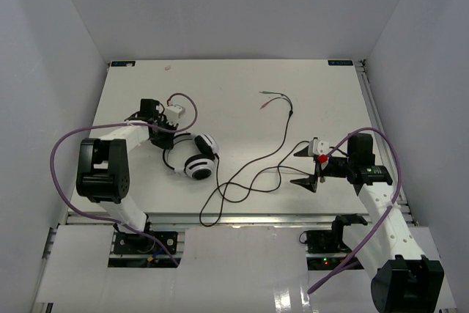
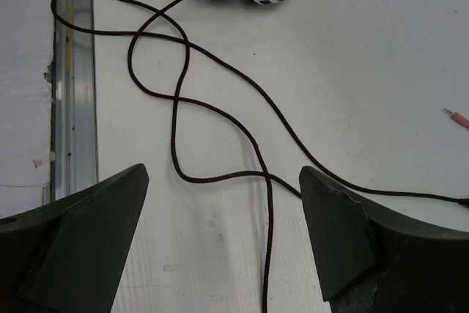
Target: Wrap the headphones
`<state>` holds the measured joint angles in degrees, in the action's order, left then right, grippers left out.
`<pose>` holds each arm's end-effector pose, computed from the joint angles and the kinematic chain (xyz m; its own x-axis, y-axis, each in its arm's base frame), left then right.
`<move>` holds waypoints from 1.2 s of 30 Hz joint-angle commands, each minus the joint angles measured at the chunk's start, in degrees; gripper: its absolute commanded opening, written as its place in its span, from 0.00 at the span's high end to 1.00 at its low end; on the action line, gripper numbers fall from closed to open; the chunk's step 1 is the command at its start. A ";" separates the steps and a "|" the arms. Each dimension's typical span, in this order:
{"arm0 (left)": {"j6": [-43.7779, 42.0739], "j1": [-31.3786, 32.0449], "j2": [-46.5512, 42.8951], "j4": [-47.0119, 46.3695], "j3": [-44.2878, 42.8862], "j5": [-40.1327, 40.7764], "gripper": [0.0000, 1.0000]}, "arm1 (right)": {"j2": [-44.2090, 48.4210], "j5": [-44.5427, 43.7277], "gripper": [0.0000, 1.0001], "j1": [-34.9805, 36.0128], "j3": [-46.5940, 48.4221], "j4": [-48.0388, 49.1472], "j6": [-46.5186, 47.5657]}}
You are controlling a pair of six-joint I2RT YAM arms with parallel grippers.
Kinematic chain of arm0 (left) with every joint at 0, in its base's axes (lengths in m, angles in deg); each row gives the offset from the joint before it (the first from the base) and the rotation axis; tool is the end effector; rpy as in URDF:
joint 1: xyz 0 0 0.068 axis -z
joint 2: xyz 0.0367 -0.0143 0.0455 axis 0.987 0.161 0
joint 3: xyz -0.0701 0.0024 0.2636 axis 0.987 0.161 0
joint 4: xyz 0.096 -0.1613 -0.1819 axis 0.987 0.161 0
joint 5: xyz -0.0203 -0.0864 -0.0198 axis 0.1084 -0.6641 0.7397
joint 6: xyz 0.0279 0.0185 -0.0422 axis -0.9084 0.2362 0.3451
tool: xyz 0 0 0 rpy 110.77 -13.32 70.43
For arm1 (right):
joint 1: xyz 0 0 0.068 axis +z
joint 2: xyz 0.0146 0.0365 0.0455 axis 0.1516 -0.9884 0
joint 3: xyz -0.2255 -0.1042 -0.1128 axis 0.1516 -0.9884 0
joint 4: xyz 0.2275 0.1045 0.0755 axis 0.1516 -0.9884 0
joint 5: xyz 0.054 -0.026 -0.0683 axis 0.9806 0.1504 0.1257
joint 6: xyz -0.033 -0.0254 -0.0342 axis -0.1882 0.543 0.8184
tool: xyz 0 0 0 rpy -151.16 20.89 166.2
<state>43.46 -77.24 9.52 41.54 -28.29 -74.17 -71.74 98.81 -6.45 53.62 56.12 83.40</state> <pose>0.3186 -0.0287 0.1615 -0.7696 0.4213 -0.4798 0.5050 0.8614 -0.0536 0.1523 0.0381 0.2388 0.1789 -0.3584 -0.9163 -0.9459 0.1937 -0.2604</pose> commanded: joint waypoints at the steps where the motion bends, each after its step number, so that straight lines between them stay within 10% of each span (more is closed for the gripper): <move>1: 6.23 0.28 0.18 -1.31 0.42 -1.68 1.00 | 0.29 0.22 0.10 -0.33 -0.63 -0.28 1.38; 8: 18.70 0.12 -4.25 -2.70 0.88 -7.13 1.00 | 1.36 2.09 0.10 -2.43 -1.18 0.29 -1.17; 18: 45.19 -1.44 -25.88 -17.36 13.49 -19.73 1.00 | 0.07 -1.22 0.10 -2.42 2.77 14.44 -27.73; 26: 53.10 -2.82 -39.61 -23.44 18.72 -21.77 1.00 | -12.71 -7.17 0.10 11.29 8.50 29.90 -45.92; 36: 60.77 -2.88 -40.32 -16.98 12.26 -23.12 1.00 | -32.92 -5.19 0.10 24.58 29.59 23.99 -40.06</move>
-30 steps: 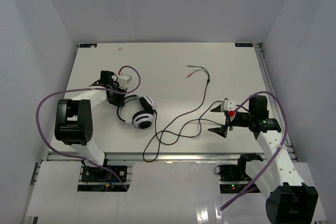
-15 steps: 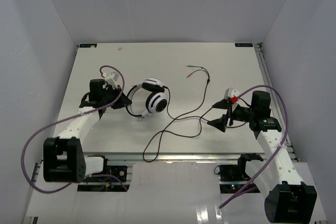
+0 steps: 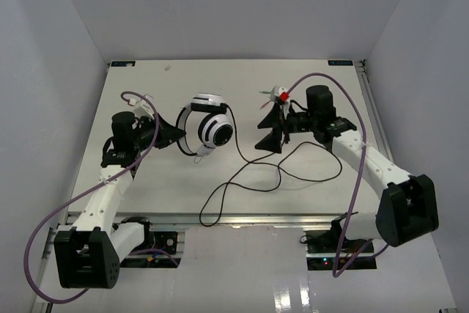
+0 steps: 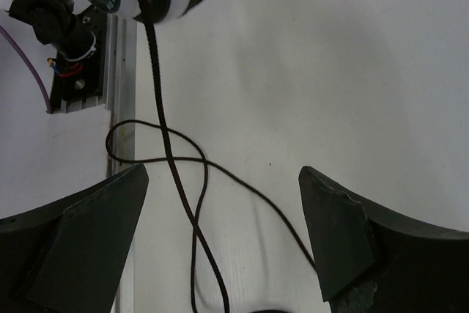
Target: Wrap the headphones
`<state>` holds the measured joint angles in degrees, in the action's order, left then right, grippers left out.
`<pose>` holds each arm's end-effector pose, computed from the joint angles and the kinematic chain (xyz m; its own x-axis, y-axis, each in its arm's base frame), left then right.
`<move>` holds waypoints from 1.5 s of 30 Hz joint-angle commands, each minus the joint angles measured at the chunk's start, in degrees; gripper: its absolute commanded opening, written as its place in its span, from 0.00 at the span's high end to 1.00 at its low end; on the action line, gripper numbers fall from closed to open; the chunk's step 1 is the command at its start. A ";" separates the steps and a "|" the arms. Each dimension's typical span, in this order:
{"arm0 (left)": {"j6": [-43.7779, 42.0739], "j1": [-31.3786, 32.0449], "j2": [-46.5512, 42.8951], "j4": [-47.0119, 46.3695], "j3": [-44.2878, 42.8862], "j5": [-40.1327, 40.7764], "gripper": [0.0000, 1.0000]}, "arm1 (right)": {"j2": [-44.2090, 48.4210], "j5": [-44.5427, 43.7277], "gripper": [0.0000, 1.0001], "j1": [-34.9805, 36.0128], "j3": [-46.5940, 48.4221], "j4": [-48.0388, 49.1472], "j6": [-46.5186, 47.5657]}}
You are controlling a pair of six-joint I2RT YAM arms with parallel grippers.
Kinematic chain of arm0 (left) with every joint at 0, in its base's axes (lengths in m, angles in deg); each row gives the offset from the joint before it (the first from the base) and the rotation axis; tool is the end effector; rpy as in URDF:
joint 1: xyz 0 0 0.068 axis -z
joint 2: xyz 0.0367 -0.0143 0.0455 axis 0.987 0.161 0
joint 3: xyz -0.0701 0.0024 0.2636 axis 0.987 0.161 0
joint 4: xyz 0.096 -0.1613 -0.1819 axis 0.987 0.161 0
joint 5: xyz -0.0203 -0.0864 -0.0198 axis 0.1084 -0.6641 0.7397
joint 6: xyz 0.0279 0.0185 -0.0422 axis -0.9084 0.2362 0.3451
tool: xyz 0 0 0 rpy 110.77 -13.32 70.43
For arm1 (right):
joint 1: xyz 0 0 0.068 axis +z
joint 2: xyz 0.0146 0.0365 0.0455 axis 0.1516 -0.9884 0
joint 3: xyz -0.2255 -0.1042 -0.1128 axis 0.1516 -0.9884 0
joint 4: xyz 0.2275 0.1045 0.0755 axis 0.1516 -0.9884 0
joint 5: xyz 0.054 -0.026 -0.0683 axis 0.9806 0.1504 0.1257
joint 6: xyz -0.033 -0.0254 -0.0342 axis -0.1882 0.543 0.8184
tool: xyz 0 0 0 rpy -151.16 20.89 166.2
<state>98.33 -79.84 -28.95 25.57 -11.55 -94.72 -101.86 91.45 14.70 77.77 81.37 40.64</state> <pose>0.2225 -0.0242 0.2654 -0.6705 -0.4220 -0.6102 0.2041 0.6858 -0.6986 0.2574 0.1440 0.3008 -0.1469 -0.2164 -0.9652 -0.9822 0.1475 0.1164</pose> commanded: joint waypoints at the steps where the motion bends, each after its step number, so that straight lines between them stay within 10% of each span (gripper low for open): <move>1: 6.50 -0.28 -2.08 -0.86 -4.97 -2.01 1.00 | -4.11 2.48 0.10 4.85 6.57 -2.76 4.46; 12: 10.31 -0.28 -2.54 2.21 -11.14 0.11 1.00 | -6.81 7.74 0.02 9.32 1.47 -4.81 12.93; 34: 30.27 -3.37 -2.50 -5.95 -15.22 11.51 1.00 | -0.51 0.80 0.92 9.37 -7.19 -18.42 29.32; 45: 29.96 -3.36 1.48 -6.18 -15.98 17.55 1.00 | 4.13 -25.48 0.92 9.37 -1.82 -21.29 26.89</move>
<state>126.58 -83.04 -29.22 24.29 -24.59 -80.02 -99.22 79.84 23.92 71.97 62.67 67.49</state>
